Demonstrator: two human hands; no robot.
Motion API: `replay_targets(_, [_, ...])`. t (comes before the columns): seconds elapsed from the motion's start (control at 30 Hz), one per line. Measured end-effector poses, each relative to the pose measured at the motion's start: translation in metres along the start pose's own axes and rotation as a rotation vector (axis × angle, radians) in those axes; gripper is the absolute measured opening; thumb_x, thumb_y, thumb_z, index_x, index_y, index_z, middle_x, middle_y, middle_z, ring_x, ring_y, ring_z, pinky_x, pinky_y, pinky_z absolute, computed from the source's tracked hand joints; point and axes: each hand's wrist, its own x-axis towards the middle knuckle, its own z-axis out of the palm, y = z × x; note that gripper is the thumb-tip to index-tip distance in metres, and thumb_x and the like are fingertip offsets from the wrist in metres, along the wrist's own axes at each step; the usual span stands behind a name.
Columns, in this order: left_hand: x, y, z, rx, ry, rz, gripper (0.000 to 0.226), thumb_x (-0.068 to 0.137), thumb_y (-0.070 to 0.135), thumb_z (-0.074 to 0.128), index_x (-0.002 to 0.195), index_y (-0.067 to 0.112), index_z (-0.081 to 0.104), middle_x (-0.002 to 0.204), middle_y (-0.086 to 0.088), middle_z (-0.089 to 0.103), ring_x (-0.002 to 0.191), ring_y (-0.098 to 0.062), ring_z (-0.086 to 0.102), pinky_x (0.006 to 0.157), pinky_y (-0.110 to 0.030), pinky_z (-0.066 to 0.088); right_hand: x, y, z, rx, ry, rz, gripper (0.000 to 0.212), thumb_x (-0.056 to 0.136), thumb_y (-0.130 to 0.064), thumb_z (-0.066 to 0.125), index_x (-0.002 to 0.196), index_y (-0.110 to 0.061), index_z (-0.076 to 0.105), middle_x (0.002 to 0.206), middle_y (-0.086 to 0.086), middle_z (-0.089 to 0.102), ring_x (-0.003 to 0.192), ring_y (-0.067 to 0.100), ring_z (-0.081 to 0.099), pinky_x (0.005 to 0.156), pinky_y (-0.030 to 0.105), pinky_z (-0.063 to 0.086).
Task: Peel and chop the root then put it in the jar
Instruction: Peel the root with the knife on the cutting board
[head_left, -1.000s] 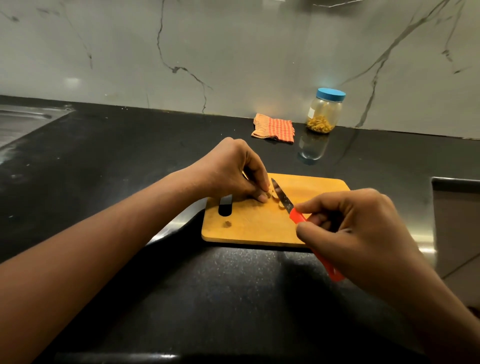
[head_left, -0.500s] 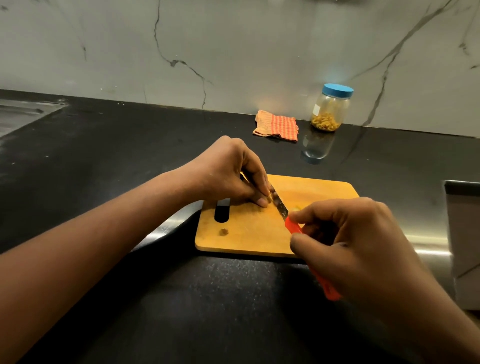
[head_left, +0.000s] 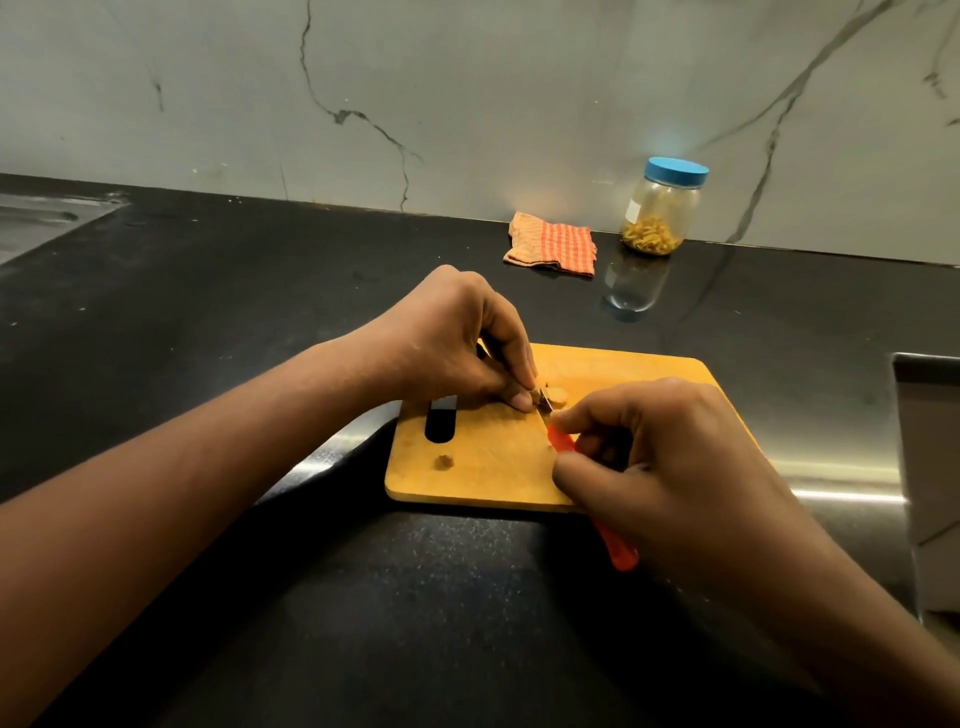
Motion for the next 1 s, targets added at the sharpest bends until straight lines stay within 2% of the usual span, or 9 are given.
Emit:
replay_targets(0.07, [0.0,0.0,0.0,-0.004,-0.001,-0.008,0.011,0.071,0.015,0.084,0.081,0.016,0.079,0.087,0.006,0.074,0.085,-0.006,0.071,0.078,-0.016,0.055,-0.005,0.002,-0.004,0.038,-0.014,0.012,0.023,0.075,-0.027,0.069,0.097,-0.023,0.075,0.069,-0.01,0.066,0.069,0.004,0.062,0.056,0.016,0.049])
replay_targets(0.13, [0.0,0.001,0.0,-0.014,-0.004,-0.016,0.011,0.071,0.015,0.084,0.081,0.015,0.079,0.086,0.005,0.074,0.084,-0.006,0.071,0.078,-0.016,0.055,-0.01,0.005,-0.01,0.062,-0.024,0.024,0.024,0.071,-0.03,0.069,0.093,-0.025,0.075,0.067,-0.012,0.066,0.067,0.003,0.062,0.052,0.014,0.047])
replay_targets(0.2, [0.0,0.001,0.0,-0.027,0.0,-0.019,0.012,0.071,0.015,0.084,0.082,0.014,0.079,0.087,0.005,0.074,0.085,-0.005,0.071,0.078,-0.015,0.054,-0.014,0.008,-0.016,0.071,-0.028,0.041,0.025,0.069,-0.033,0.068,0.092,-0.026,0.076,0.067,-0.012,0.067,0.066,0.004,0.063,0.056,0.018,0.051])
replay_targets(0.3, [-0.002,0.0,-0.001,-0.054,0.006,-0.024,0.012,0.071,0.014,0.084,0.083,0.014,0.079,0.088,0.005,0.074,0.086,-0.005,0.071,0.079,-0.016,0.054,-0.017,0.01,-0.018,0.054,-0.002,0.03,0.028,0.069,-0.035,0.066,0.094,-0.025,0.075,0.067,-0.012,0.067,0.069,0.001,0.064,0.058,0.014,0.051])
replay_targets(0.53, [-0.006,-0.004,0.001,-0.058,0.031,0.008,0.015,0.072,0.013,0.084,0.086,0.016,0.08,0.094,0.007,0.072,0.092,-0.007,0.069,0.08,-0.02,0.055,-0.015,0.007,-0.012,0.122,0.069,0.024,0.018,0.072,-0.025,0.073,0.09,-0.025,0.076,0.066,-0.005,0.068,0.06,0.008,0.064,0.052,0.022,0.053])
replay_targets(0.63, [-0.006,-0.004,0.001,-0.042,0.036,0.012,0.015,0.071,0.015,0.085,0.086,0.016,0.08,0.092,0.006,0.073,0.09,-0.008,0.07,0.08,-0.021,0.056,-0.015,0.007,-0.008,0.117,0.086,0.02,0.017,0.072,-0.026,0.073,0.089,-0.025,0.076,0.064,-0.006,0.068,0.058,0.008,0.063,0.05,0.016,0.049])
replay_targets(0.8, [-0.005,-0.003,0.0,-0.033,0.025,0.016,0.014,0.071,0.016,0.085,0.085,0.018,0.08,0.089,0.008,0.073,0.088,-0.005,0.069,0.077,-0.016,0.053,-0.016,0.006,-0.008,0.105,0.076,0.019,0.02,0.071,-0.029,0.072,0.09,-0.024,0.076,0.064,-0.008,0.068,0.061,0.006,0.063,0.05,0.009,0.044])
replay_targets(1.0, [-0.004,-0.004,0.0,-0.024,0.02,0.023,0.013,0.072,0.016,0.084,0.084,0.017,0.079,0.09,0.006,0.073,0.088,-0.007,0.07,0.079,-0.018,0.055,-0.017,0.004,-0.007,0.071,0.068,0.0,0.027,0.069,-0.036,0.067,0.093,-0.025,0.075,0.067,-0.008,0.068,0.065,0.006,0.063,0.054,0.015,0.05])
